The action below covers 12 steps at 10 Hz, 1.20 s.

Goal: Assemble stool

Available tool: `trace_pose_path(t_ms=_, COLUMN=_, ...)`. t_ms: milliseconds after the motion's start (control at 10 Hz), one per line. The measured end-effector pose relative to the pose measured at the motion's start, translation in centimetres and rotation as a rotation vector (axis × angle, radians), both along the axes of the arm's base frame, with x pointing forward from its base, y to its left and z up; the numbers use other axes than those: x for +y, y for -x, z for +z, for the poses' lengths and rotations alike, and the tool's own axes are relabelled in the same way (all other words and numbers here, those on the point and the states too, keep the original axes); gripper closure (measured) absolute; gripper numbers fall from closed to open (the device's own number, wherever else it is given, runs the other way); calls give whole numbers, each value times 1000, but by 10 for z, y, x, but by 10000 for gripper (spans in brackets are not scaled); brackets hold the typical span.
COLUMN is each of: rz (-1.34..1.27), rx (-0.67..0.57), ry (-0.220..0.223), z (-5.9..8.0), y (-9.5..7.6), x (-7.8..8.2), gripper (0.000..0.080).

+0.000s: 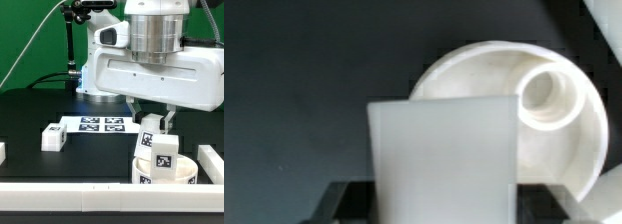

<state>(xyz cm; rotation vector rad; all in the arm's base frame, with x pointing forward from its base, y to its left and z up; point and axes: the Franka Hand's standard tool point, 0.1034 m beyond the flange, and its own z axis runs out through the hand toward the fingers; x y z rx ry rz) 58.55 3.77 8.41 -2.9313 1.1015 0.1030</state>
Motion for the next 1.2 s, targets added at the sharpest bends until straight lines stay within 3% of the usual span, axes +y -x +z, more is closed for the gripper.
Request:
trace_pose_path(t_ms=400, rz=-261, rx=7, ry=11, z=0, y=0, x=2, gripper=463)
trace_pose_path(t_ms=700, rz=-598, rx=-54, ry=-8, z=-1, y=-2, x=0, gripper=463)
trace_pose_path(t_ms=900, rz=-809, rx=-87, ry=-28, z=-2, y=-1, x=4, gripper=463)
trace_pose_path(t_ms=1200, rz=-1098, rx=-93, ry=-93, z=-2, y=-3, x=10, gripper=463)
